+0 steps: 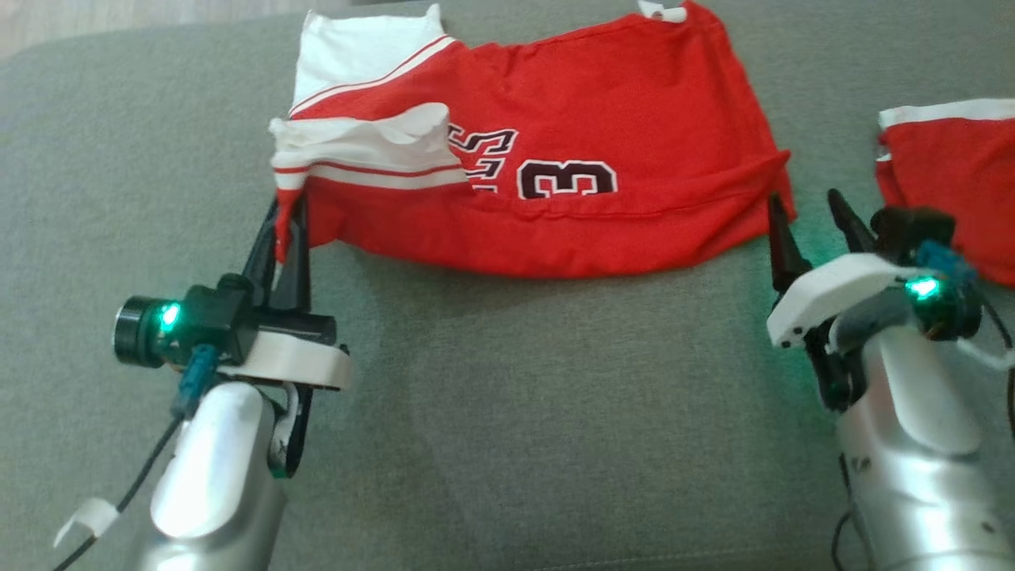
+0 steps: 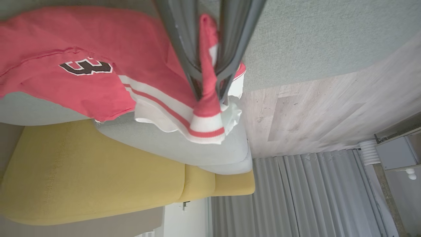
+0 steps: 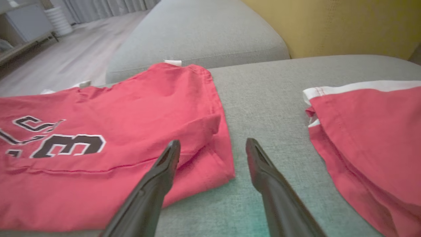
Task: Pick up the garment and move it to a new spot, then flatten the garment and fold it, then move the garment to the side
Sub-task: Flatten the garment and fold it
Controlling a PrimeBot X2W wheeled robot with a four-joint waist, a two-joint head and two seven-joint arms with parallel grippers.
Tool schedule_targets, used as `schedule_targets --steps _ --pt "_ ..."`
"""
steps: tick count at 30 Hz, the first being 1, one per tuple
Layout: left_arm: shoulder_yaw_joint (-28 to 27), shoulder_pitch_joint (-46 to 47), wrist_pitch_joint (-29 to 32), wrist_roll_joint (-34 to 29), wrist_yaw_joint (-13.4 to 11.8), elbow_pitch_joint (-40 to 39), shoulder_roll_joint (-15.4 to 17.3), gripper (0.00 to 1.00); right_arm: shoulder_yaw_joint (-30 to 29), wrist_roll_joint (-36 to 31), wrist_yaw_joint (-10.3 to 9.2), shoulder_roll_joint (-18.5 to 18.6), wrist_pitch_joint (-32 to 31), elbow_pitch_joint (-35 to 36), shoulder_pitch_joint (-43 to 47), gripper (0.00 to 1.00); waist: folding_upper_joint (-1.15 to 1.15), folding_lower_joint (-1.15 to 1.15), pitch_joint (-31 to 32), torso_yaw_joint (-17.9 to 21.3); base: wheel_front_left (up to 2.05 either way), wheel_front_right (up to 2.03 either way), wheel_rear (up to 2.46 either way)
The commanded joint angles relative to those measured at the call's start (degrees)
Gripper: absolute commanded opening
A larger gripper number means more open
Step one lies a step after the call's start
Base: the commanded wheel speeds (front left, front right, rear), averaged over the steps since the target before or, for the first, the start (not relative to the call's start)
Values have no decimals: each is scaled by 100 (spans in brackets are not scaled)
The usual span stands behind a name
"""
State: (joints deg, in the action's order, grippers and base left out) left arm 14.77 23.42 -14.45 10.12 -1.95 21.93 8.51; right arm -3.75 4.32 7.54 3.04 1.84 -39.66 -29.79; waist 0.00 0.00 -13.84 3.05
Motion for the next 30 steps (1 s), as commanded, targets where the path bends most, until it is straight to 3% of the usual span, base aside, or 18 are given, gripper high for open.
schedule_targets --steps 1,9,14,15,16,30 --pt "-169 122 -53 -43 17 -227 79 0 53 -156 -5 -16 -58 25 -224 100 0 0 -57 -67 0 0 0" --pt "-39 172 -54 -152 151 -339 -56 0 -627 -1578 -5 -16 -647 -926 -732 100 0 0 -213 -279 0 0 0" --pt "-44 173 -54 -182 188 -300 -81 0 -712 -1771 -5 -16 -798 -1373 -842 100 0 0 -226 -328 0 0 0" --pt "-57 165 -54 -183 188 -274 -76 0 -721 -1757 -5 -16 -792 -1448 -859 57 0 0 -217 -326 0 0 0" --pt "-71 155 -54 -185 189 -241 -66 0 -717 -1734 -5 -16 -777 -1524 -873 0 0 0 -199 -320 0 0 0" --pt "-207 -371 6 -117 83 556 196 0 -730 -1315 -5 -16 -97 -1848 -516 0 0 0 613 -14 0 0 0"
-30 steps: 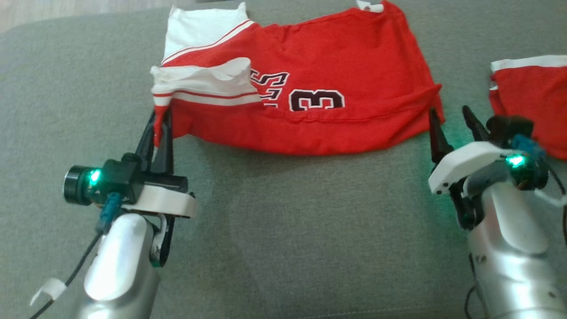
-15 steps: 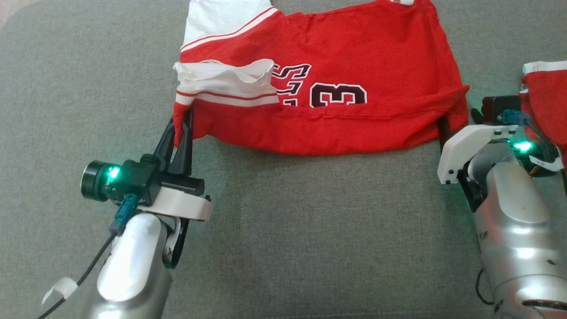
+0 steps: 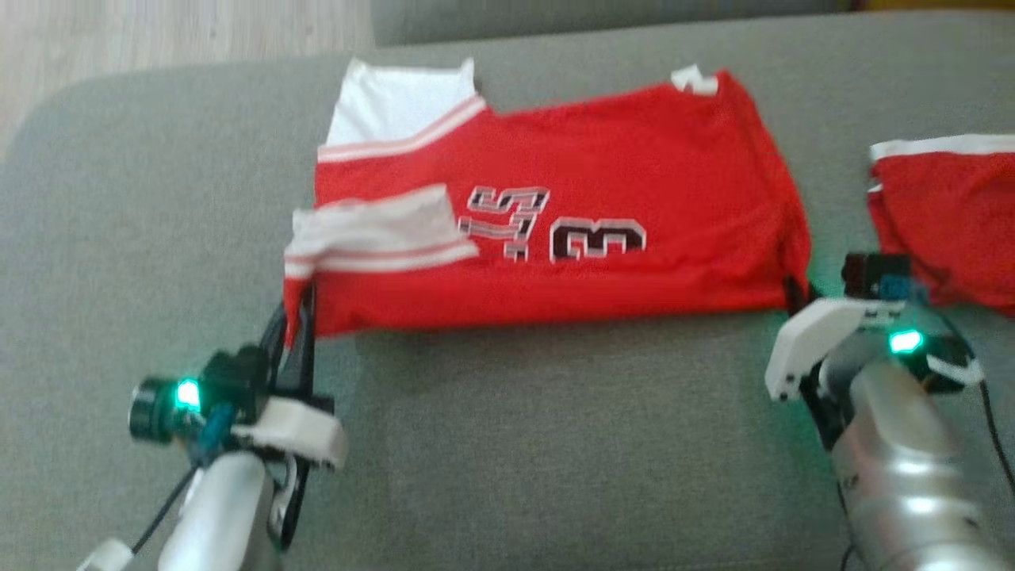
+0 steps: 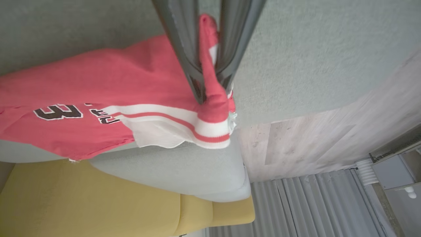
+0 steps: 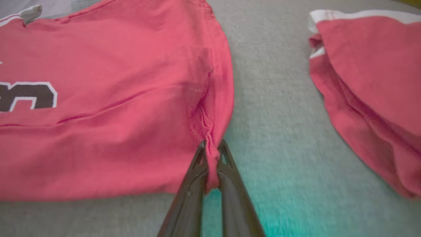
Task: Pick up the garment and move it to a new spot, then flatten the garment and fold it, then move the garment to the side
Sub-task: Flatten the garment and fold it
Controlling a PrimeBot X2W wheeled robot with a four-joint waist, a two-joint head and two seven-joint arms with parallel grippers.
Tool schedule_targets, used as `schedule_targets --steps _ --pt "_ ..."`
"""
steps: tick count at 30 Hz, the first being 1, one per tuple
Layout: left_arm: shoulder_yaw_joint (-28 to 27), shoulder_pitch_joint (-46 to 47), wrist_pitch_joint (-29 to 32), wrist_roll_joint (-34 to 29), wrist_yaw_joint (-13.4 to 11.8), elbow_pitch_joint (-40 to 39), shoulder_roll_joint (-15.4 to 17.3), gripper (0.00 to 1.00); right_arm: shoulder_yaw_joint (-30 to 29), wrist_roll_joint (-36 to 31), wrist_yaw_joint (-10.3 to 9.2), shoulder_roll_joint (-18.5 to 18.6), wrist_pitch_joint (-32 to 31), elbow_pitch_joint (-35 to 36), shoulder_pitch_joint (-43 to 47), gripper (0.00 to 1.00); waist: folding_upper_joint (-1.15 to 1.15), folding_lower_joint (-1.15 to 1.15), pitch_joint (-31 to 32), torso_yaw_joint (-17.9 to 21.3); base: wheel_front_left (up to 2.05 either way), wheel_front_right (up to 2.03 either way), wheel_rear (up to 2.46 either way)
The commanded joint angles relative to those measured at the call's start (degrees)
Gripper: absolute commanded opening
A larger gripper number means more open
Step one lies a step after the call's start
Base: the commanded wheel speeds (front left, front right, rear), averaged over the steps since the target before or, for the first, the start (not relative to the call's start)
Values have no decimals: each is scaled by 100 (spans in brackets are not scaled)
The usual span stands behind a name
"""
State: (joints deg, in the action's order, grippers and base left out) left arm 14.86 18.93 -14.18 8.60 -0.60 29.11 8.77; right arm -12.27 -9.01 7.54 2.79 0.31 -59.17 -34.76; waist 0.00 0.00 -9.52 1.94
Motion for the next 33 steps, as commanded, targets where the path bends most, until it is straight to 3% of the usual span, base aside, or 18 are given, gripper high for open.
schedule_targets --steps 1,9,21,22,23,24,27,33 --pt "-232 -18 10 73 -55 -130 182 0 169 91 -5 9 62 93 48 0 0 0 264 126 0 0 0" --pt "-178 -811 525 246 65 -283 386 0 597 618 -5 9 -169 462 671 0 0 0 692 260 0 0 0" --pt "-29 -1342 977 381 55 -907 400 0 755 1124 -5 9 -906 2083 1840 0 0 0 864 284 0 0 0" --pt "-32 -1338 1041 385 22 -901 397 40 766 1148 -5 9 -902 2230 1900 36 0 0 856 284 0 0 0" --pt "-33 -1329 1083 389 -7 -902 391 87 813 1212 -5 9 -909 2356 1955 100 0 0 844 285 0 0 0" --pt "-34 -1315 1102 387 -31 -911 390 100 841 1269 -5 9 -904 2477 2004 100 0 0 829 287 0 0 0" --pt "-21 -1257 1082 361 -99 -966 375 100 877 1352 -5 9 -757 2829 2122 100 0 0 783 296 0 0 0" --pt "-85 -970 474 337 -242 -1383 253 100 963 1732 -5 9 180 3373 2214 100 0 0 649 338 0 0 0"
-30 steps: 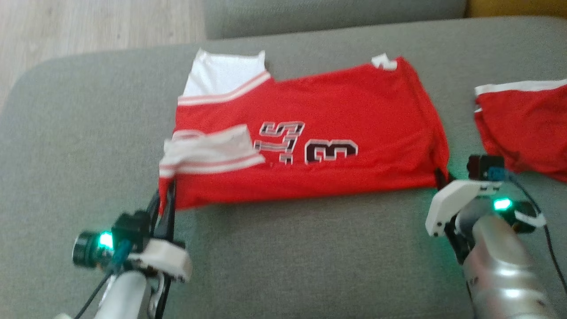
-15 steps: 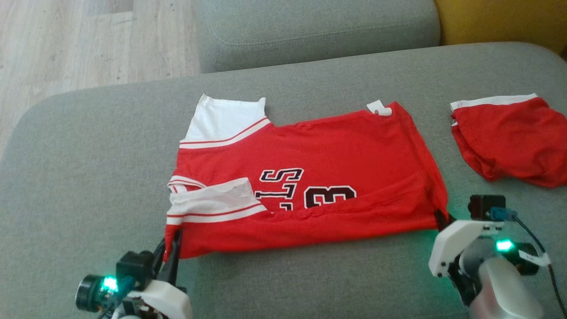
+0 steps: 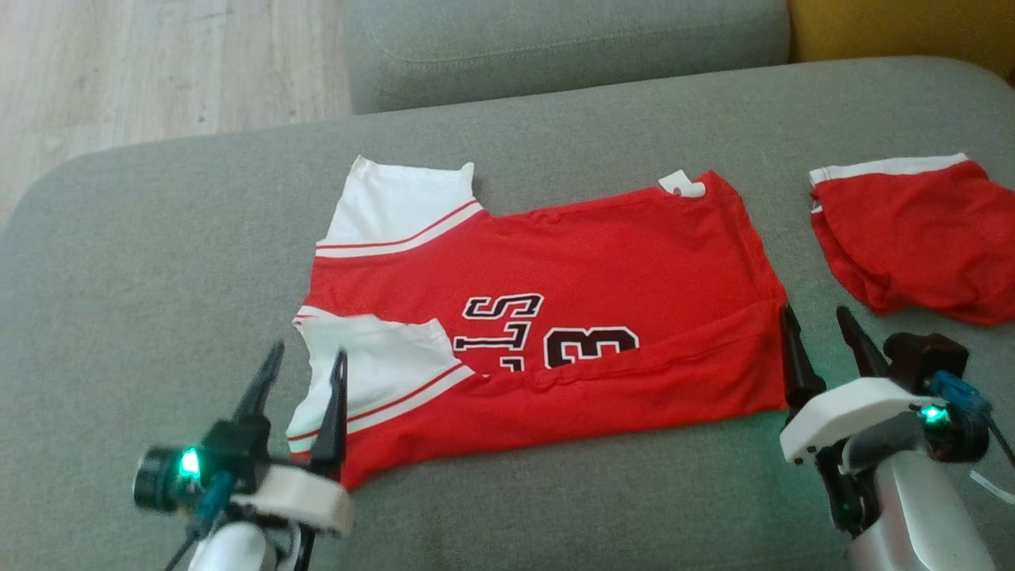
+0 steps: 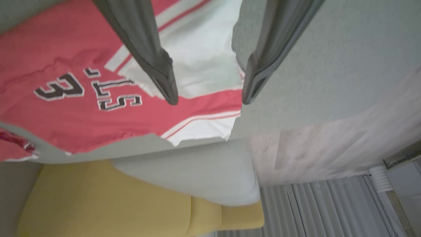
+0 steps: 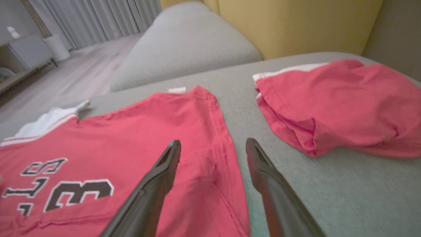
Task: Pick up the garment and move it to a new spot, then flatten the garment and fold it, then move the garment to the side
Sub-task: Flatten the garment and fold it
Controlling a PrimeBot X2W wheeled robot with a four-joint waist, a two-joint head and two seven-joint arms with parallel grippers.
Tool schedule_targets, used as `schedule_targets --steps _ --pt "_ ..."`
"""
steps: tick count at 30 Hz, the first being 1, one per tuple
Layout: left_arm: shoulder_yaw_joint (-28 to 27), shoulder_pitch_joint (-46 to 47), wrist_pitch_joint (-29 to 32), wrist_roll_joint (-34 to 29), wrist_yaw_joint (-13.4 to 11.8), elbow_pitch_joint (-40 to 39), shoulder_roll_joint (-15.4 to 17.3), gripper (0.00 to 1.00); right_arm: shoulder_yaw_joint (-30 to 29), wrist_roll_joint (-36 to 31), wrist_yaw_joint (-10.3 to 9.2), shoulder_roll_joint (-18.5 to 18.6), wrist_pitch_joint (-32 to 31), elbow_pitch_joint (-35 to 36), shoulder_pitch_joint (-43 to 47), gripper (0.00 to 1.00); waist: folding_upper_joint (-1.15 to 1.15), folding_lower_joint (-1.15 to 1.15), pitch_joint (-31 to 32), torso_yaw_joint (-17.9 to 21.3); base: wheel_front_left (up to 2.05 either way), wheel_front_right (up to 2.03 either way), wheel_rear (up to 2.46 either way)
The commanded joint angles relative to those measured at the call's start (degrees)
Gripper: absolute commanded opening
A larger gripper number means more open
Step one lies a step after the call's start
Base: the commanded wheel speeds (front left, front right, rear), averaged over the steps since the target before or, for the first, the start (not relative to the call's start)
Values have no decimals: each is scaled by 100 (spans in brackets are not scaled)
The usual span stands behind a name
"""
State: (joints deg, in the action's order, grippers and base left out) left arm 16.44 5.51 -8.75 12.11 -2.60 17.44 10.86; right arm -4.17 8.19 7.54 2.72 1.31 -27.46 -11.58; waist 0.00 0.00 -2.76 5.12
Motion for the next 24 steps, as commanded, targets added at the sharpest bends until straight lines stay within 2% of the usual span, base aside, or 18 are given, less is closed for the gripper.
schedule_targets --steps 1,5,8,13,16,20,24 --pt "-264 433 -194 -3 -44 -311 25 100 201 60 -5 16 246 265 -102 100 0 0 -62 39 0 0 0" --pt "-355 730 -480 2 -18 -638 24 100 354 255 -5 16 777 404 -155 100 0 0 -239 144 0 0 0" --pt "-415 927 -537 -20 -11 -763 61 100 464 342 -5 16 925 434 -219 100 0 0 -367 224 0 0 0" --pt "-367 1742 -447 -59 357 -630 344 100 637 518 -5 16 1180 552 -431 100 0 0 -780 428 0 0 0" --pt "-351 2428 -148 -68 607 -305 597 100 784 595 -5 16 1268 634 -552 100 0 0 -1049 576 0 0 0" --pt "-54 3348 663 -48 910 403 985 100 857 718 -5 16 1339 812 -624 100 0 0 -1381 739 0 0 0" --pt "301 4092 1334 151 998 1155 1396 100 898 798 -5 16 1362 937 -611 100 0 0 -1673 925 0 0 0"
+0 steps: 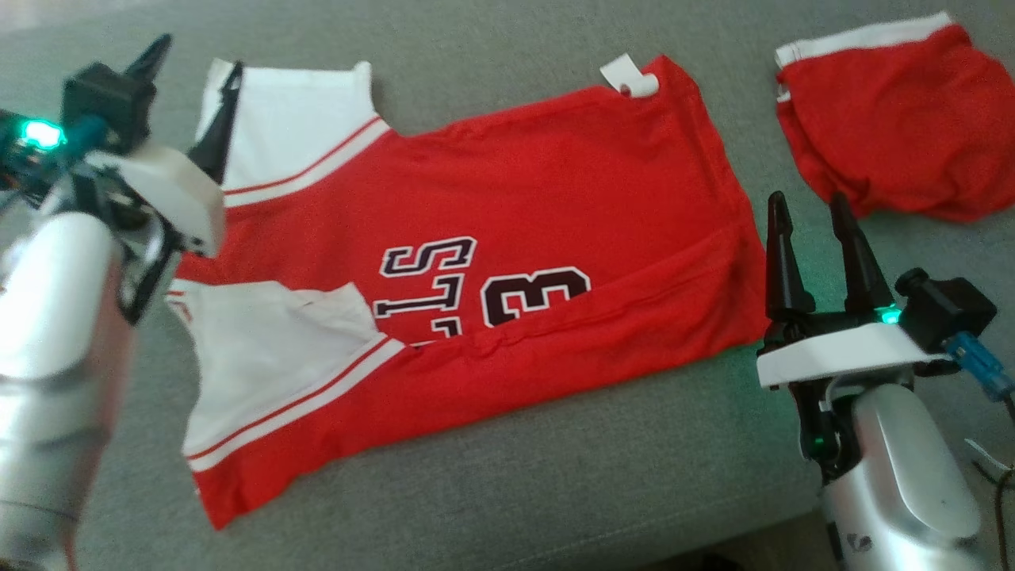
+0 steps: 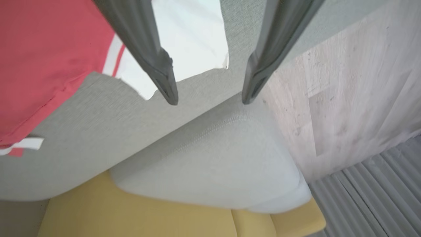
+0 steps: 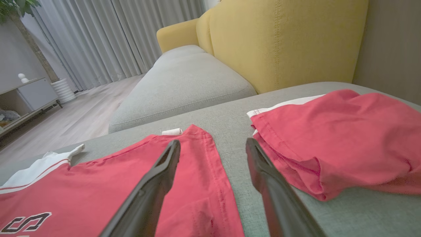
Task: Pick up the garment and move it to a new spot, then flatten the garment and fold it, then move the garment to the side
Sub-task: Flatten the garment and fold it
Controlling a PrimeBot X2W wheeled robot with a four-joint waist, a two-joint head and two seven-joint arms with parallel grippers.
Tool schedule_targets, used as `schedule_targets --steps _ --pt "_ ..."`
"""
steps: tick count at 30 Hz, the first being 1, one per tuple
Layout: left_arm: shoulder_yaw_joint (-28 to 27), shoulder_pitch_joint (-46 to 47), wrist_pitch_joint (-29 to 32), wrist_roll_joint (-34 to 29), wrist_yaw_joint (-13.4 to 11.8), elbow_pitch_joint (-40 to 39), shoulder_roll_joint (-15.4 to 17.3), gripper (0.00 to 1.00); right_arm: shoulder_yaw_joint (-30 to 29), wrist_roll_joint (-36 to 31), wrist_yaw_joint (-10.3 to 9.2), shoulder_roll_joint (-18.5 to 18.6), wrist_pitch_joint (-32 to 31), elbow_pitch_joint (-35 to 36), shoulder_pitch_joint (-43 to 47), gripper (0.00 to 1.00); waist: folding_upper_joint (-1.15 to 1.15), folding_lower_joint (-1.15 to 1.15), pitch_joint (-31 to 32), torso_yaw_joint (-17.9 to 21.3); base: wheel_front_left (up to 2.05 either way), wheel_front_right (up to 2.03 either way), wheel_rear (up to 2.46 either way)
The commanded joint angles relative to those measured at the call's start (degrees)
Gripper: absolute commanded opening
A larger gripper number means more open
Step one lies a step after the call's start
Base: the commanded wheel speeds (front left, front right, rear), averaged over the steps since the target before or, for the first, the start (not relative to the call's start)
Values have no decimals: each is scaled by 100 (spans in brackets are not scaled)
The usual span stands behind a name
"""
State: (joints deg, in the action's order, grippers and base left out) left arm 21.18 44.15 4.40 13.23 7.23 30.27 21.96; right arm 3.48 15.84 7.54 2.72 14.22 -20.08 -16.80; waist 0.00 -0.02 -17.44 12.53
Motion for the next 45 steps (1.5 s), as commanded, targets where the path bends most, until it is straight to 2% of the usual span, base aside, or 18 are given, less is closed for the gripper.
schedule_targets --steps 1,4,10,20,25,26,27,28,31,34,38,45 --pt "-39 358 158 150 19 43 378 100 141 59 -5 16 73 233 -93 100 0 2 -269 233 0 0 0" --pt "354 786 684 812 23 548 672 100 204 108 -5 16 75 308 -90 100 0 2 -522 369 0 0 0" --pt "726 1225 1006 1400 24 942 1006 100 332 236 -5 16 77 423 -84 100 0 2 -839 527 0 0 0" --pt "1253 1813 1164 1836 25 1441 1211 100 332 310 -5 16 77 566 -196 100 0 2 -1220 690 0 0 0" --pt "1473 1923 1504 2257 25 1669 1217 100 277 296 -5 16 77 641 -226 100 0 2 -1285 720 0 0 0" --pt "1533 1938 1584 2339 25 1682 1213 71 257 291 -5 16 77 658 -226 100 0 2 -1294 712 0 0 0" --pt "1533 1938 1584 2339 25 1682 1213 71 257 291 -5 16 77 658 -226 100 0 2 -1294 712 0 0 0" --pt "1603 1954 1625 2429 25 1650 1209 0 239 283 -5 16 77 672 -227 100 0 2 -1300 701 0 0 0" --pt "1786 1955 1580 2720 25 1516 1230 0 166 209 -5 16 77 663 -233 100 0 2 -1271 652 0 0 0" --pt "1915 1977 1276 2824 25 1455 1267 0 75 173 -5 16 77 641 -251 100 0 2 -1178 564 0 0 0" --pt "2057 2014 567 2733 25 1399 1231 0 -33 66 -5 16 77 591 -254 100 0 2 -950 392 0 0 0" --pt "2149 1884 -707 2450 -41 1068 947 0 -319 -371 -5 16 71 438 -274 100 0 2 -464 -39 0 0 0"
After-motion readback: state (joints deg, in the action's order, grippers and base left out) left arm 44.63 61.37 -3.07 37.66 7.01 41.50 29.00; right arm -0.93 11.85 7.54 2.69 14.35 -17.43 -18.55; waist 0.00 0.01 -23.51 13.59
